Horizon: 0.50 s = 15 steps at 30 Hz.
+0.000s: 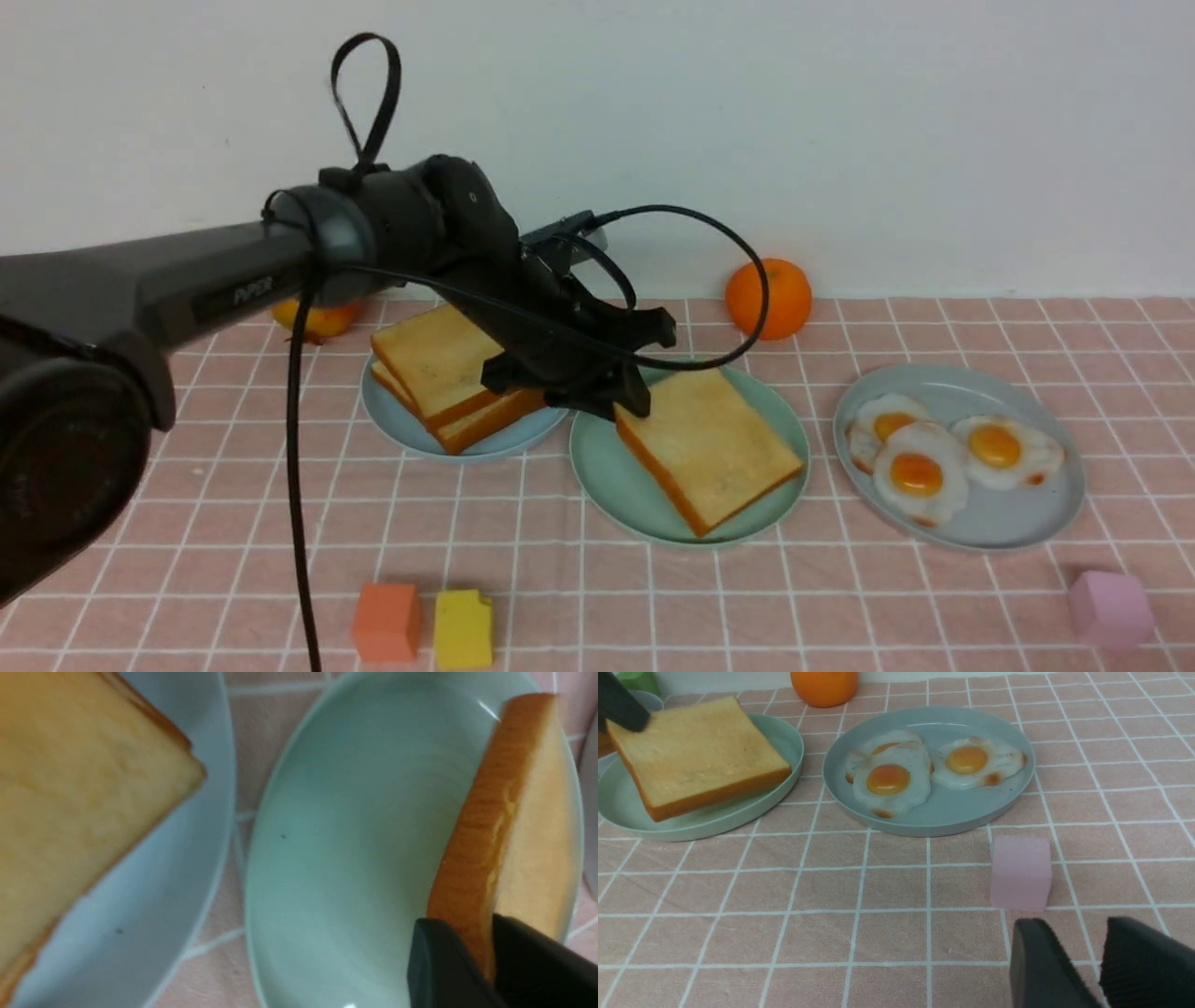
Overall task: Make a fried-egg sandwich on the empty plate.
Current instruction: Use the left arm to put a slice of bread into the empty plate in the middle, then use the right arm to grab a fried egg
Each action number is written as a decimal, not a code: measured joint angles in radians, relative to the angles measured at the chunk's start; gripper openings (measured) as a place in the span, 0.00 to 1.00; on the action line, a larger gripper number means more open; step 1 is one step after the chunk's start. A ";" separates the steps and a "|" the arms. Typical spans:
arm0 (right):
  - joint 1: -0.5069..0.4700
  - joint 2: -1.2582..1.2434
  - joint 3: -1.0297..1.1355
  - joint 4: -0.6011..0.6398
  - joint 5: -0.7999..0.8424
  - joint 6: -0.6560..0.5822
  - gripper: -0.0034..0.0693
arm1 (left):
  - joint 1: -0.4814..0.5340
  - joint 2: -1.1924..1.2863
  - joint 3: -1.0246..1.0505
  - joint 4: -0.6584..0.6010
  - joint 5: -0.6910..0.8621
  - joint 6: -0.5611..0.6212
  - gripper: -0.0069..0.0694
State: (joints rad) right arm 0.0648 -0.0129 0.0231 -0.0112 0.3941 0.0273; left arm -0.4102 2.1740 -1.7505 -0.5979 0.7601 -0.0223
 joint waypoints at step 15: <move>0.000 0.000 0.005 -0.007 -0.228 0.018 0.38 | 0.044 -0.291 -0.179 0.223 0.401 -0.021 0.84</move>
State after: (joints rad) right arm 0.0648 -0.0129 0.0280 -0.0179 0.1666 0.0451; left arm -0.3658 1.8834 -1.9298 -0.3748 1.1612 -0.0430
